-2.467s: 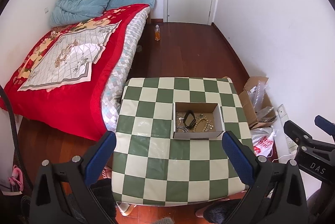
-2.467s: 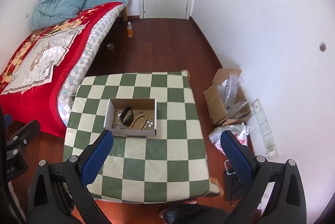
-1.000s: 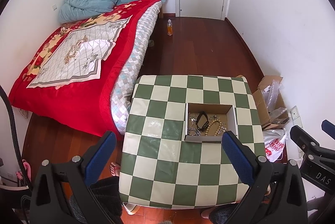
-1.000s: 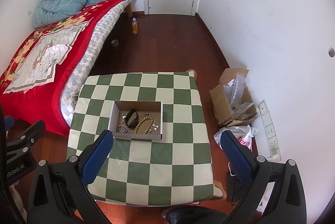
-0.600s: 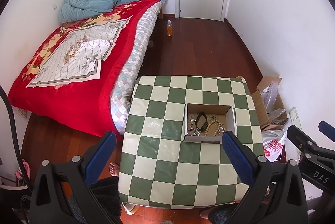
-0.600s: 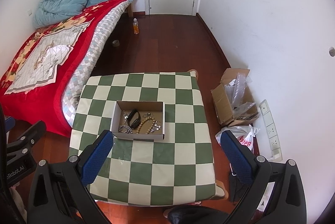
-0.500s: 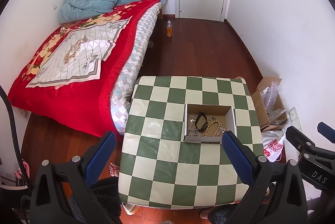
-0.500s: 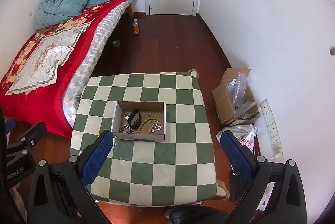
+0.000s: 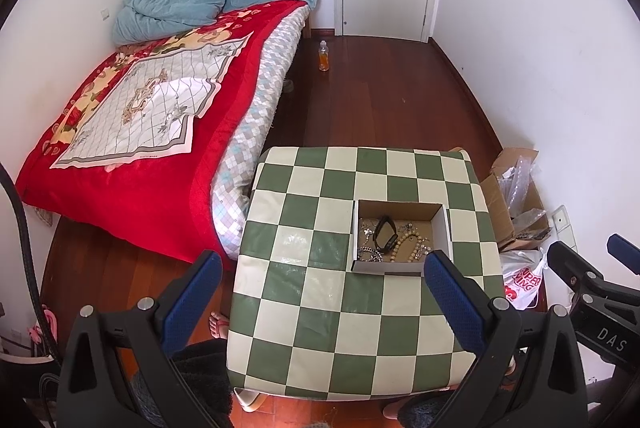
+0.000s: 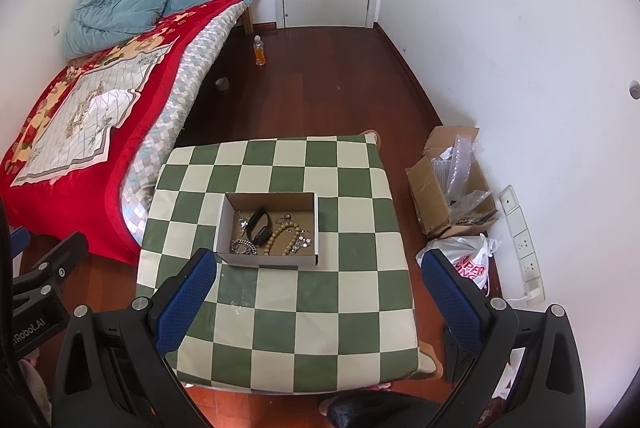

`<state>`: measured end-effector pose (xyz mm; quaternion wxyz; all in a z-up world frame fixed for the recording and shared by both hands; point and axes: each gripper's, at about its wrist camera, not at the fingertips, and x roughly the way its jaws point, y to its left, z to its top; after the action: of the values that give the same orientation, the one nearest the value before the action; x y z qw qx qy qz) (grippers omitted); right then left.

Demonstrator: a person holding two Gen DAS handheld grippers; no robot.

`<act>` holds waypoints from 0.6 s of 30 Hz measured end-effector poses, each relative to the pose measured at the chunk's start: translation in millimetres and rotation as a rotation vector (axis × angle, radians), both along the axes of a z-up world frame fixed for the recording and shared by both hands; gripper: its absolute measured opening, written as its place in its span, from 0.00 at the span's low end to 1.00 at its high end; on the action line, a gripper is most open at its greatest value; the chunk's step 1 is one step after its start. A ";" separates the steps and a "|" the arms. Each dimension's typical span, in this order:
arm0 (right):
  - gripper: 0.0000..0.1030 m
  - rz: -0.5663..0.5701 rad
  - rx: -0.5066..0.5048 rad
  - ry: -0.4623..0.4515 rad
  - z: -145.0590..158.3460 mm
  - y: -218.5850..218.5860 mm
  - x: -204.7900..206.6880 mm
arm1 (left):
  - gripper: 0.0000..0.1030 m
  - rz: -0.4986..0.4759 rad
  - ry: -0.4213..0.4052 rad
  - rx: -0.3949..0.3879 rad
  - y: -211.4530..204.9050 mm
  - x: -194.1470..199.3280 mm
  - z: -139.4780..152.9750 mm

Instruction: Organize jewelry

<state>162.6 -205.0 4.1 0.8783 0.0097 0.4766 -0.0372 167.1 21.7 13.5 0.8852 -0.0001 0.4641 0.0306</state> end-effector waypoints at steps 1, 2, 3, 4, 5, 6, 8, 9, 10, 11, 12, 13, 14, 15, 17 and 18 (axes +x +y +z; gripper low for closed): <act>1.00 0.000 0.000 0.000 1.0 -0.3 0.5 | 1.00 0.000 -0.002 -0.001 -1.0 1.1 0.7; 1.00 0.001 -0.001 0.000 1.1 -0.3 0.5 | 1.00 0.002 -0.004 -0.001 -0.5 0.1 1.0; 1.00 0.001 -0.001 -0.001 1.1 -0.4 0.4 | 1.00 0.004 -0.008 -0.001 -0.8 0.2 1.7; 1.00 0.000 -0.004 -0.003 1.4 -0.3 0.2 | 1.00 0.004 -0.011 0.001 -1.0 0.4 2.5; 1.00 -0.001 -0.006 -0.004 2.4 -0.5 0.3 | 1.00 0.005 -0.013 0.001 -1.7 1.1 2.9; 1.00 -0.002 -0.005 -0.005 3.4 -0.9 0.3 | 1.00 0.006 -0.015 0.000 -1.2 -0.1 3.5; 1.00 -0.004 0.001 -0.004 3.6 -1.4 0.7 | 1.00 0.007 -0.015 -0.001 -1.1 -0.3 3.7; 1.00 -0.007 0.002 -0.005 3.6 -2.0 0.7 | 1.00 0.007 -0.017 0.001 -1.2 -0.3 3.8; 1.00 -0.007 0.003 -0.006 4.0 -2.4 0.8 | 1.00 0.008 -0.016 0.003 -1.7 0.2 3.8; 1.00 -0.008 0.006 -0.005 3.9 -2.8 0.9 | 1.00 0.007 -0.013 0.001 -1.8 0.7 3.8; 1.00 -0.009 0.007 -0.005 4.3 -3.1 0.7 | 1.00 0.008 -0.013 -0.002 -0.7 -0.6 4.0; 1.00 -0.010 0.007 -0.007 4.5 -3.5 0.6 | 1.00 0.008 -0.014 -0.001 -1.1 -0.4 4.4; 1.00 -0.011 0.009 -0.008 4.8 -3.8 0.6 | 1.00 0.008 -0.015 0.000 -0.6 -0.7 4.6; 1.00 -0.011 0.009 -0.009 4.9 -3.7 0.5 | 1.00 0.007 -0.017 0.001 -1.0 -0.8 5.0; 1.00 -0.011 0.009 -0.011 5.3 -3.7 0.4 | 1.00 0.007 -0.017 0.004 -0.4 -1.9 4.9; 1.00 -0.010 0.010 -0.011 5.2 -4.1 0.5 | 1.00 0.009 -0.016 0.003 0.1 -2.1 4.6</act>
<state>163.1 -209.0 9.3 0.8807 0.0163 0.4718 -0.0391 165.1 21.8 18.0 0.8889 -0.0012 0.4568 0.0351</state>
